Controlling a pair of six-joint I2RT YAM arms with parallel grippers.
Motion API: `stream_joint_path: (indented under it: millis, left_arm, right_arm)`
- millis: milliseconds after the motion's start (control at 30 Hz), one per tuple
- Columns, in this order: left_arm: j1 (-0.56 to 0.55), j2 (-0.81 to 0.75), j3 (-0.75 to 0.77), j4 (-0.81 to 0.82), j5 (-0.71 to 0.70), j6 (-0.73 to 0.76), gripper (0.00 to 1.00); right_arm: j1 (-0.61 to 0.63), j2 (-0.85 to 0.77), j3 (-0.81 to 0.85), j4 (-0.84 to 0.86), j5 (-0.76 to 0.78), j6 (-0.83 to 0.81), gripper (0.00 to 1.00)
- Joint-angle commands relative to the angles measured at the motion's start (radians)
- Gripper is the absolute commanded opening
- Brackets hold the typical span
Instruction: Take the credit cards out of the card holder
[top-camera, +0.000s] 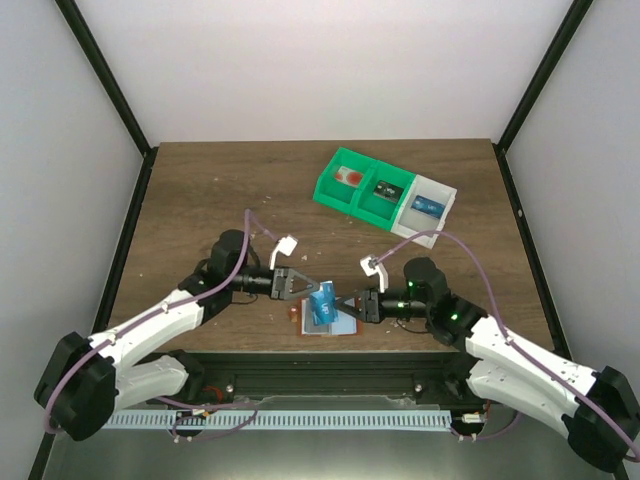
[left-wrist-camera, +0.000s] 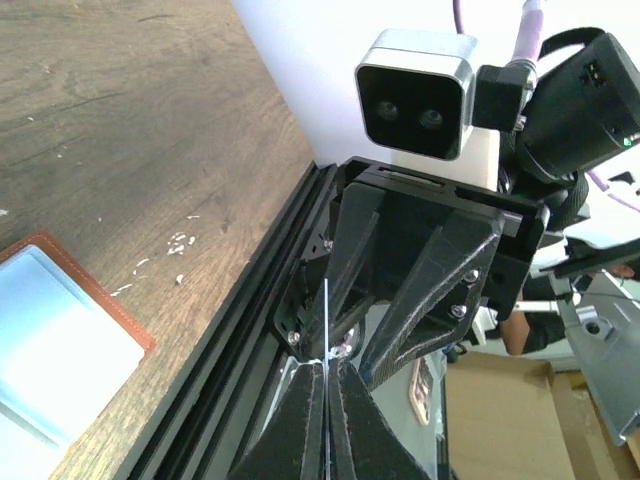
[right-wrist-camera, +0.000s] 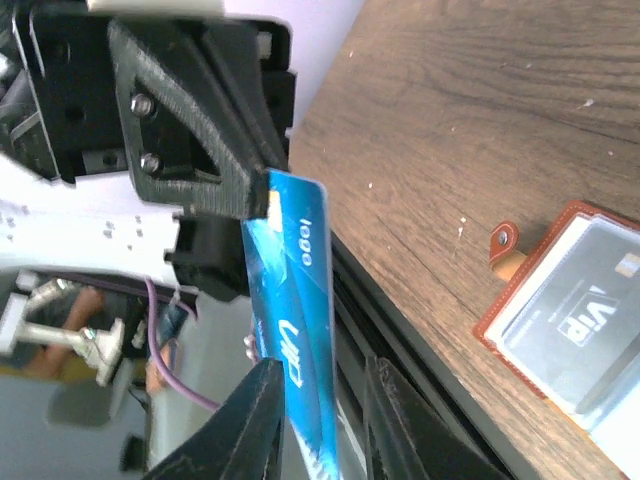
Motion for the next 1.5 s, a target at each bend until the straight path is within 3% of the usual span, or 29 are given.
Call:
stream_joint_path:
  millis: [0,200,333,600,733,1000,1467]
  left_arm:
    - [0.000,-0.034,-0.022,0.079,-0.070,-0.076,0.00]
    - [0.003,-0.059,-0.062,0.162,-0.256,-0.185,0.00]
    - [0.002,-0.047,-0.122,0.330,-0.348,-0.351,0.00]
    - [0.003,-0.011,-0.148,0.431,-0.489,-0.561,0.00]
    - [0.000,-0.030,-0.169,0.444,-0.546,-0.606,0.00]
    - [0.001,-0.030,-0.198,0.514,-0.568,-0.652,0.00]
    - [0.001,-0.021,-0.224,0.569,-0.575,-0.676,0.00]
  right_arm:
    - [-0.003,-0.041,-0.045,0.114,0.095,0.153,0.29]
    - [-0.002,-0.042,-0.126,0.305,0.153,0.338,0.53]
    - [-0.002,0.023,-0.115,0.415,0.160,0.410,0.68]
    - [0.002,0.148,-0.079,0.569,0.159,0.510,0.70]
    - [0.004,0.176,-0.066,0.617,0.182,0.541,0.65]
    - [0.008,0.227,-0.021,0.644,0.198,0.560,0.32]
    - [0.031,0.270,-0.043,0.696,0.224,0.590,0.06]
